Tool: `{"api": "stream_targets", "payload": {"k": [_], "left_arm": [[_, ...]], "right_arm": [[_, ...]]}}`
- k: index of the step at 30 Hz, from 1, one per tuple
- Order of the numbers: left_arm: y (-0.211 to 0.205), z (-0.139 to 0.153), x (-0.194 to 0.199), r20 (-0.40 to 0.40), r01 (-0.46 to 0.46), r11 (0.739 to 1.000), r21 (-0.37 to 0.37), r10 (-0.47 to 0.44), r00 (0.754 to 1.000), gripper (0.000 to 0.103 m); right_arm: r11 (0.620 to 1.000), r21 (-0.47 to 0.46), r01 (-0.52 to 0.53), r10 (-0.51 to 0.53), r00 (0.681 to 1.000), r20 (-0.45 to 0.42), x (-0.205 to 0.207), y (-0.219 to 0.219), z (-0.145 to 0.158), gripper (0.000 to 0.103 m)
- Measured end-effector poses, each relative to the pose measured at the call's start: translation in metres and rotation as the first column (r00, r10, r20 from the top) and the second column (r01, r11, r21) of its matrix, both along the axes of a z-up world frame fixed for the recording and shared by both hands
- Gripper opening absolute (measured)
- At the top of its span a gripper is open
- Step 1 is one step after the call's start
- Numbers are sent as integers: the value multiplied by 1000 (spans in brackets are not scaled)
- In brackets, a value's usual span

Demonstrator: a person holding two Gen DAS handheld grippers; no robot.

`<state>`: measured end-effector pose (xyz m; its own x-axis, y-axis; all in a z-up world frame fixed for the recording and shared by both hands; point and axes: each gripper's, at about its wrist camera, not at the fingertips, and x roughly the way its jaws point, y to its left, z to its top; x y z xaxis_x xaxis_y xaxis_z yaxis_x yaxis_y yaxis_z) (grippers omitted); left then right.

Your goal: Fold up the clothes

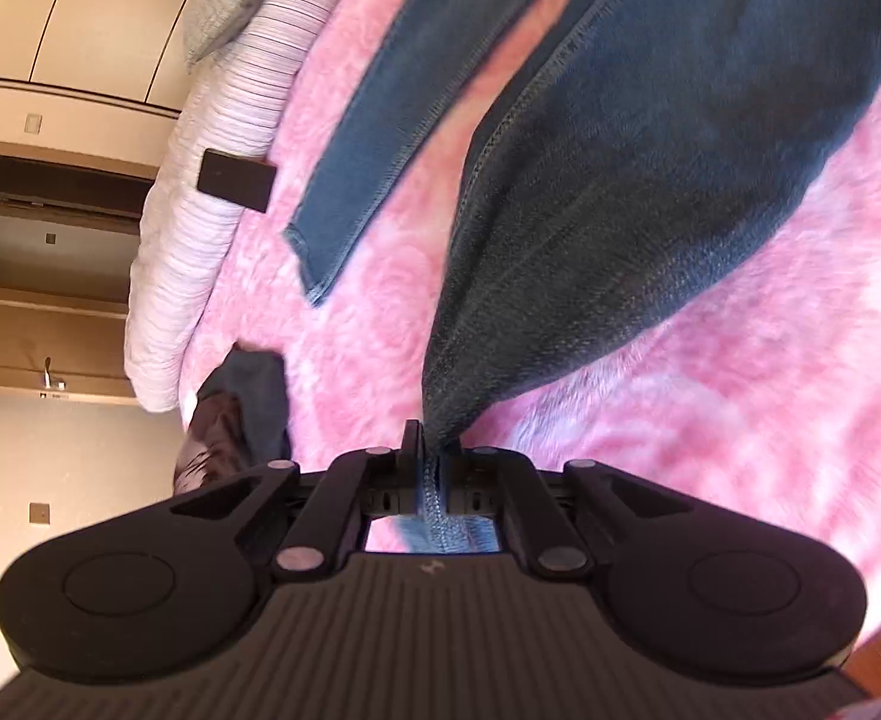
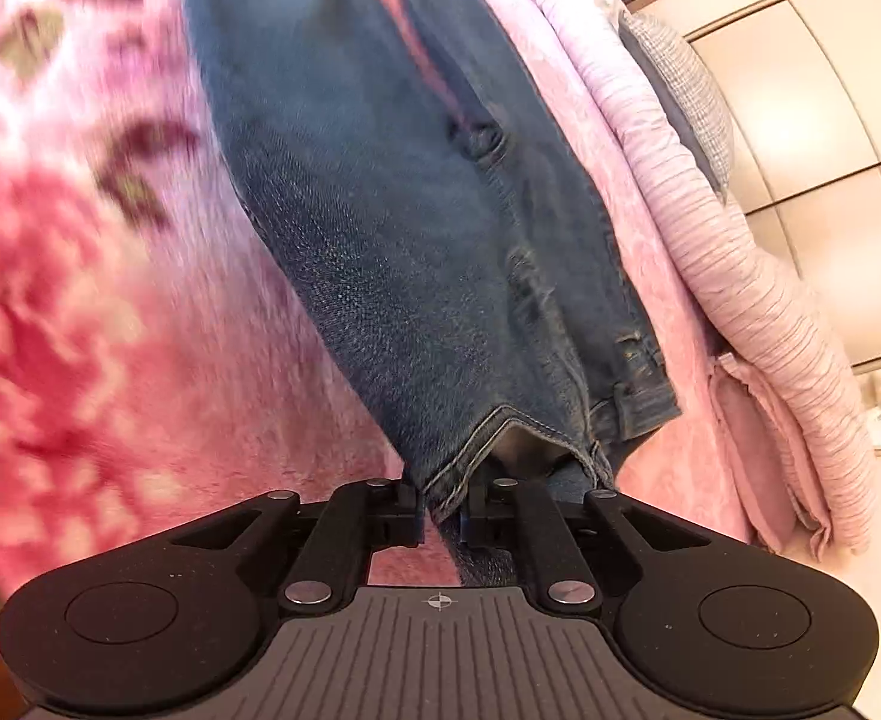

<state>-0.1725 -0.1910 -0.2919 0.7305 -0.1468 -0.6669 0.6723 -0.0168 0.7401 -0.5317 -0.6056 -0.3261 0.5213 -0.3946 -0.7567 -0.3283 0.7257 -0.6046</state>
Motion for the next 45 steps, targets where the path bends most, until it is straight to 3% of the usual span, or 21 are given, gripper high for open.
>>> {"api": "stream_targets", "payload": {"k": [3,7,8,10,13,17,19,20,21,23,28,32,37,38,41,45], "left_arm": [[10,40,-9,-48,-27,1000,13,28,998,3],[-9,85,24,-140,-37,999,32,41,989,3],[-14,96,33,-163,-38,999,36,44,986,3],[-25,118,51,-210,-41,998,45,50,976,3],[-65,120,81,-301,2,997,76,21,953,3],[-95,89,95,-307,105,986,133,-60,950,3],[-96,72,99,-310,115,985,133,-69,948,3],[-94,65,100,-307,115,984,137,-68,949,3],[-88,58,101,-304,110,984,143,-62,951,3],[-76,47,103,-304,93,984,153,-43,952,3],[-38,31,83,-292,41,983,181,14,956,3],[-23,19,61,-242,31,981,193,17,970,3],[-17,13,43,-174,16,982,188,18,985,3],[-16,13,41,-169,11,982,187,21,985,3],[-16,22,32,-175,8,983,181,24,984,3],[-19,62,23,-195,17,988,153,13,981,3]], "right_arm": [[996,86,-9,14,998,-58,7,-3,43,8],[980,197,-30,59,988,-143,25,-22,108,7],[979,204,-27,59,987,-150,26,-25,123,0],[979,205,-2,35,986,-161,36,-40,151,0],[982,188,29,4,985,-171,58,-58,170,0],[957,271,104,-66,987,-144,87,-71,165,3],[945,294,141,-106,985,-134,83,-52,143,12],[943,296,151,-115,984,-136,78,-41,130,23],[943,297,153,-117,984,-137,68,-27,117,56],[941,298,158,-121,983,-140,49,1,91,89],[962,236,136,-111,987,-117,-7,67,29,89],[994,108,27,-31,999,39,-23,104,-18,88],[999,30,-22,15,975,221,-10,106,-60,84],[999,39,-33,23,973,229,-9,102,-61,75],[995,91,-42,26,985,173,-8,92,-50,18],[982,188,-11,-12,993,120,1,67,10,8]]}}
